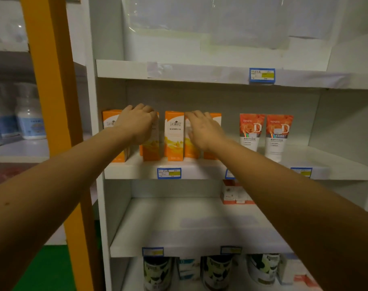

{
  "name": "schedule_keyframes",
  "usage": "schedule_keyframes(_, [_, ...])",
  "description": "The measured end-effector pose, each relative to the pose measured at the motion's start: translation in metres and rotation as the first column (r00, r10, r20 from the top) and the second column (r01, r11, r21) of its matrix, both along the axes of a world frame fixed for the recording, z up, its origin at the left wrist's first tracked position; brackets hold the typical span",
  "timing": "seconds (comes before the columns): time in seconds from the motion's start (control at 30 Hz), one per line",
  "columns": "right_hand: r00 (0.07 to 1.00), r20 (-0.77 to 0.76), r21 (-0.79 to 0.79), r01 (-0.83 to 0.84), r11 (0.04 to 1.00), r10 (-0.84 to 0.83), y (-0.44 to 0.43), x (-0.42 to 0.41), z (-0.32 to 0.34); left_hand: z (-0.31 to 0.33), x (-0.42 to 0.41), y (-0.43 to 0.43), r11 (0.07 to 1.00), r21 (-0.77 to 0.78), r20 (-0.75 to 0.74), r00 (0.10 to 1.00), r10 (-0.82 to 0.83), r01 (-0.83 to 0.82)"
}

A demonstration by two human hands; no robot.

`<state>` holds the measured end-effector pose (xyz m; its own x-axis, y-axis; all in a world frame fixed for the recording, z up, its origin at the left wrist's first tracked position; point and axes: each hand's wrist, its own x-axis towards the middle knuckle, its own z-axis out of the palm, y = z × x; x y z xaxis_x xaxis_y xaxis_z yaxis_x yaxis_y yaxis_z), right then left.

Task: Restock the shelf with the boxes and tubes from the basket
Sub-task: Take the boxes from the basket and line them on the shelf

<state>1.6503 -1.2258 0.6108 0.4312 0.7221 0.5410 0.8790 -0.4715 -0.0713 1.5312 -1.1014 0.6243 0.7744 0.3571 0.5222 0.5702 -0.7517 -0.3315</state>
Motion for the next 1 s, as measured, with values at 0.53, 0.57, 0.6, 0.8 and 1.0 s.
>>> schedule_keyframes(0.53, [0.956, -0.291, -0.221, -0.034, 0.975, -0.032, -0.121, -0.026, -0.239, -0.225, -0.034, -0.094, 0.904, -0.343, -0.198, 0.921, -0.335, 0.255])
schedule_keyframes(0.57, [0.951, -0.307, -0.252, -0.044, 0.967, -0.037, -0.124, -0.028, -0.258, -0.244, -0.034, -0.098, 0.899, -0.369, -0.231, 0.914, -0.333, 0.234])
schedule_keyframes(0.6, [0.946, -0.322, -0.293, -0.054, 0.954, -0.045, -0.127, -0.028, -0.277, -0.262, -0.034, -0.101, 0.892, -0.399, -0.260, 0.907, -0.333, 0.213])
schedule_keyframes(0.8, [0.869, -0.477, -0.455, -0.113, 0.883, -0.134, -0.145, -0.028, -0.378, -0.370, -0.027, -0.112, 0.822, -0.562, -0.379, 0.855, -0.354, 0.091])
schedule_keyframes(1.0, [0.802, -0.540, -0.590, -0.144, 0.794, -0.256, -0.157, -0.019, -0.468, -0.467, -0.014, -0.126, 0.707, -0.704, -0.465, 0.795, -0.389, -0.066])
